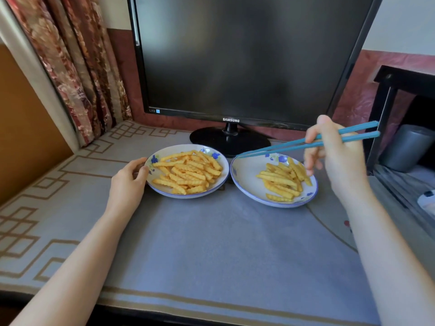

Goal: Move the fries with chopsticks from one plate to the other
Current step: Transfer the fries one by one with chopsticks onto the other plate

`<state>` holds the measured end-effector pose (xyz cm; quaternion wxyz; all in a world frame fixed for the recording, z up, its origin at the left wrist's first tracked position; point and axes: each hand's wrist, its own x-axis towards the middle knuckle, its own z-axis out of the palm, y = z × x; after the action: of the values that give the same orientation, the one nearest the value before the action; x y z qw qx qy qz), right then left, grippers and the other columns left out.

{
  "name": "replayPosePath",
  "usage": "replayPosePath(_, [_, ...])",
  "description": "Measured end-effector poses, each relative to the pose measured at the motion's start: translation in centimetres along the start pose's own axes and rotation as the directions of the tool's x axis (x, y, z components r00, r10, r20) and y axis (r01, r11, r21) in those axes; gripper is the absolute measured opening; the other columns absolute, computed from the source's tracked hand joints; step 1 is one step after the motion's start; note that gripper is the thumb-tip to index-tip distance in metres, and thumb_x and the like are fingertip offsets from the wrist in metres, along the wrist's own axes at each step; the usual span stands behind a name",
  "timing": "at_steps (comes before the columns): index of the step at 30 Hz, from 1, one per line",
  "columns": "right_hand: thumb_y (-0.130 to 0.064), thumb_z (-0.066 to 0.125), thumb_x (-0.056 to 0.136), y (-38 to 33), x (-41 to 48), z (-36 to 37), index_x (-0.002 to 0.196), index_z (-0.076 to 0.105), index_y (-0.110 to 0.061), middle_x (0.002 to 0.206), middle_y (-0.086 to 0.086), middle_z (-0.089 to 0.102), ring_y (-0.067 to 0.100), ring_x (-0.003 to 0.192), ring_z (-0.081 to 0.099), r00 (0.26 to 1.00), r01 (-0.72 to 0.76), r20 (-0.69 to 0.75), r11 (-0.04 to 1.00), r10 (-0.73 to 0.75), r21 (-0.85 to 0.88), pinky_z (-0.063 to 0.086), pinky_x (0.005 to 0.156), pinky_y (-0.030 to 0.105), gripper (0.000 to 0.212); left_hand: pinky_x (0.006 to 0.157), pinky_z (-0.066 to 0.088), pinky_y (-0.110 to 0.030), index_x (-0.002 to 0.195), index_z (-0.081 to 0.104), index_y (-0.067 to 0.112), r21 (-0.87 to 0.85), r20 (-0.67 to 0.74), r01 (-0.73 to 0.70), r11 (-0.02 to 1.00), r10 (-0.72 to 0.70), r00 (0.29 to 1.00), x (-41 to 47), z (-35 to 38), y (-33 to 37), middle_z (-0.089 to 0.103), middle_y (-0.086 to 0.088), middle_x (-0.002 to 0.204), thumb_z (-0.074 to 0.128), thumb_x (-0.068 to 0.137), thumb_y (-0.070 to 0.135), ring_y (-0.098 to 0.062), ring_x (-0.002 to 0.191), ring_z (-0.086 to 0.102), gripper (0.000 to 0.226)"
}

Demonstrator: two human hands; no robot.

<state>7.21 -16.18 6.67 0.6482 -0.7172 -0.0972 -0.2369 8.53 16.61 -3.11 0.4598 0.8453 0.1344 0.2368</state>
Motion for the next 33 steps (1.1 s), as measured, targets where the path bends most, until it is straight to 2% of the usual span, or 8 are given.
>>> replayPosePath(3, [-0.018, 0.040, 0.099, 0.3, 0.1, -2.8, 0.064, 0.048, -0.013, 0.034, 0.006, 0.044, 0.019, 0.028, 0.038, 0.999, -0.004, -0.045, 0.997, 0.000, -0.078, 0.020, 0.038, 0.028, 0.036, 0.082, 0.032, -0.021, 0.124, 0.060, 0.015, 0.006, 0.000, 0.000, 1.000, 0.000, 1.000, 0.0, 0.0, 0.0, 0.064, -0.005, 0.119, 0.044, 0.096, 0.019, -0.006, 0.097, 0.047, 0.032])
replayPosePath(9, [-0.029, 0.039, 0.102, 0.3, 0.2, -5.8, 0.068, 0.050, -0.012, 0.036, 0.010, 0.046, 0.018, 0.026, 0.037, 0.999, -0.021, -0.033, 0.989, 0.016, -0.150, 0.023, 0.033, 0.019, 0.039, 0.081, 0.032, -0.019, 0.123, 0.060, 0.016, -0.002, 0.004, 0.001, 1.000, -0.001, 1.000, -0.2, 0.0, 0.1, 0.063, -0.001, 0.112, 0.044, 0.096, 0.018, -0.006, 0.096, 0.047, 0.031])
replayPosePath(25, [-0.030, 0.041, 0.102, -0.2, -0.4, -5.3, 0.069, 0.050, -0.007, 0.038, 0.013, 0.047, 0.020, 0.027, 0.040, 0.998, -0.010, 0.064, 0.971, 0.026, -0.239, 0.025, 0.034, 0.018, 0.041, 0.083, 0.033, -0.021, 0.124, 0.060, 0.017, 0.003, 0.005, 0.006, 1.000, -0.006, 1.000, -0.2, 0.0, 0.1, 0.064, -0.004, 0.116, 0.045, 0.096, 0.019, -0.007, 0.096, 0.048, 0.031])
replayPosePath(29, [-0.032, 0.040, 0.102, -0.1, -0.3, -4.4, 0.067, 0.049, -0.007, 0.038, 0.014, 0.048, 0.018, 0.026, 0.041, 1.000, -0.009, 0.013, 0.972, 0.013, -0.233, 0.026, 0.035, 0.020, 0.044, 0.082, 0.033, -0.021, 0.124, 0.060, 0.017, 0.009, 0.006, 0.008, 1.000, -0.008, 1.000, -0.2, 0.0, 0.1, 0.064, -0.004, 0.117, 0.044, 0.096, 0.020, -0.007, 0.097, 0.048, 0.032])
replayPosePath(33, [-0.030, 0.040, 0.102, -0.1, -0.3, -3.5, 0.064, 0.046, -0.011, 0.038, 0.007, 0.045, 0.016, 0.026, 0.044, 0.996, -0.007, -0.084, 0.990, -0.004, -0.142, 0.022, 0.035, 0.022, 0.043, 0.083, 0.033, -0.021, 0.124, 0.059, 0.016, 0.006, 0.008, 0.003, 1.000, -0.003, 1.000, -0.1, 0.0, 0.1, 0.064, -0.005, 0.118, 0.044, 0.097, 0.020, -0.006, 0.097, 0.048, 0.032])
